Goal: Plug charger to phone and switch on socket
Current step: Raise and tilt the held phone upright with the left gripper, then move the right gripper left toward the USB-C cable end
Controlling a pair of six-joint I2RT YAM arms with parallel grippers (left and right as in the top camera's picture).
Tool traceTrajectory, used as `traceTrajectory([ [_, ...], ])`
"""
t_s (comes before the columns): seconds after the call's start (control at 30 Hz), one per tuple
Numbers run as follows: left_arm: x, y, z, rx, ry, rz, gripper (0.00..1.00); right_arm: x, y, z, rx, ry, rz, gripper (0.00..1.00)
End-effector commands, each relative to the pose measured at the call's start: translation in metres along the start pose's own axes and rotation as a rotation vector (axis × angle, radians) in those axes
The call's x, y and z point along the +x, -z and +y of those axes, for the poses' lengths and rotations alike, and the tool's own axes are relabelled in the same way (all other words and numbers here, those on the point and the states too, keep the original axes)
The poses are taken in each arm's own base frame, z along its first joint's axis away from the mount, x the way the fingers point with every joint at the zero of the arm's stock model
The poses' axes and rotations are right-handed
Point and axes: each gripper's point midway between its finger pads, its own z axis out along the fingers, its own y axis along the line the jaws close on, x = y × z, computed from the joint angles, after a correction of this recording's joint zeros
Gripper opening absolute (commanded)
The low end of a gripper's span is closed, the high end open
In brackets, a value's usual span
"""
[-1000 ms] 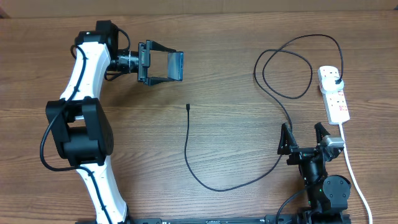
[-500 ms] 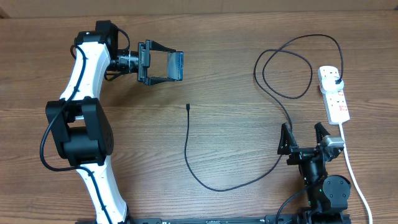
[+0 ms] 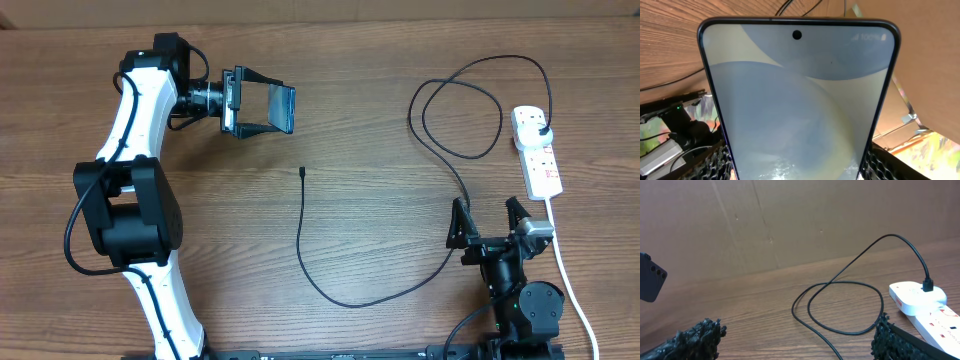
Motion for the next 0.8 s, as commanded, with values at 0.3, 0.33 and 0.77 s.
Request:
traceTrajectory([
  [0.3,-0.003,-0.005,0.001,-0.069,-0.431,-0.058,0.6,0.002,0.0,-0.001,0.003,-0.002,-0.002,1.0],
  [0.33,-0.006,-0.007,0.005,-0.098,-0.47,-0.075,0.6,0.002,0.0,-0.001,0.003,-0.002,-0.002,1.0],
  [0.77,-0.078,0.033,0.093,-0.824,-0.467,-0.525,0.57,0.002,0.0,-0.001,0.003,-0.002,-0.002,1.0],
])
